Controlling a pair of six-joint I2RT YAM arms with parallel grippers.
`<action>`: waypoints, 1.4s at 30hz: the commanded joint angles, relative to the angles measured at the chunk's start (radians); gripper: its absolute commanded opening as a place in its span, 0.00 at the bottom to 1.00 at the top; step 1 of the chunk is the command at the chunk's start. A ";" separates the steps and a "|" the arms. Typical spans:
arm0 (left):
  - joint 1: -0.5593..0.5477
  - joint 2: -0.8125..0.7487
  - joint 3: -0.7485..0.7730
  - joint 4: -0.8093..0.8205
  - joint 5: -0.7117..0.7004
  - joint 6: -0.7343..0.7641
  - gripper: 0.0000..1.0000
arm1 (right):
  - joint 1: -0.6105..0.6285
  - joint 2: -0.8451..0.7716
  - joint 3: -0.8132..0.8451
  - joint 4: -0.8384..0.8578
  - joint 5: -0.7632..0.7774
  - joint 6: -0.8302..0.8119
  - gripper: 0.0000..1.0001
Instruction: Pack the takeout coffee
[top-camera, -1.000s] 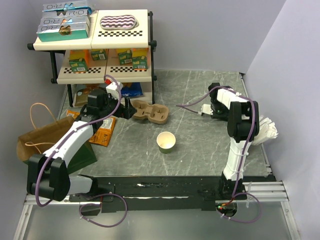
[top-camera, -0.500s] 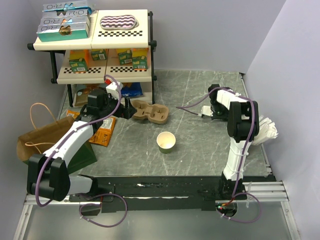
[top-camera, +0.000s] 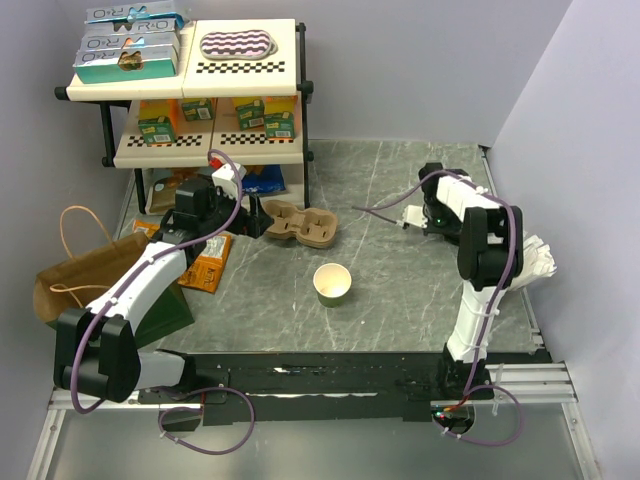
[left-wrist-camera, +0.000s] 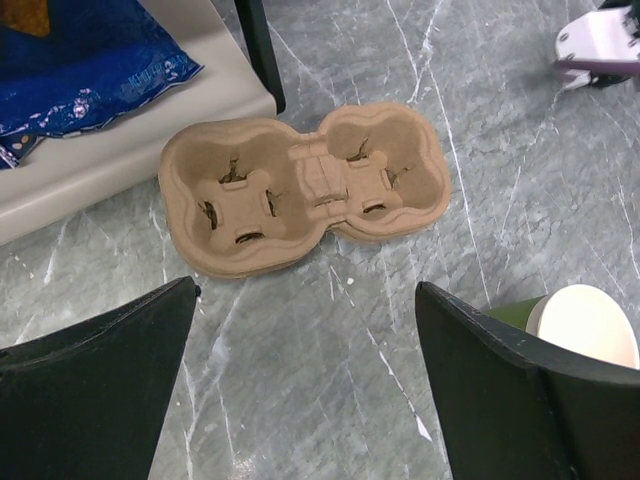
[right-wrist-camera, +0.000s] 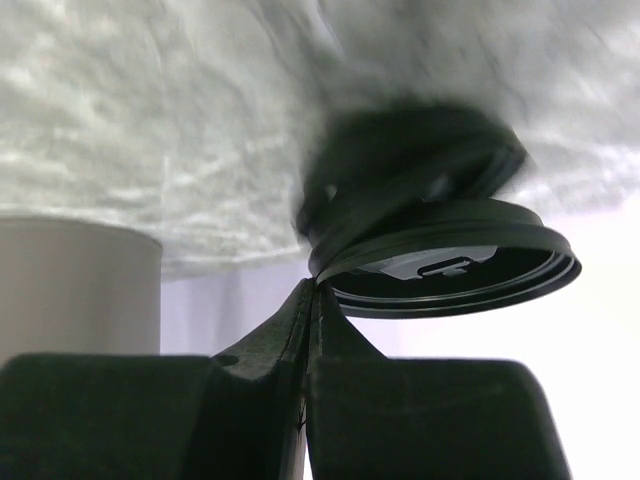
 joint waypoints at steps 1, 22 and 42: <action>0.000 -0.013 -0.002 0.066 0.014 -0.014 0.97 | 0.006 -0.106 0.053 -0.078 -0.007 0.033 0.00; -0.013 -0.032 0.039 0.020 0.048 0.029 0.97 | 0.065 -0.175 0.016 -0.036 -0.104 0.268 0.00; -0.014 -0.092 -0.022 0.032 0.045 0.017 0.97 | 0.114 -0.109 -0.059 0.044 -0.016 0.332 0.02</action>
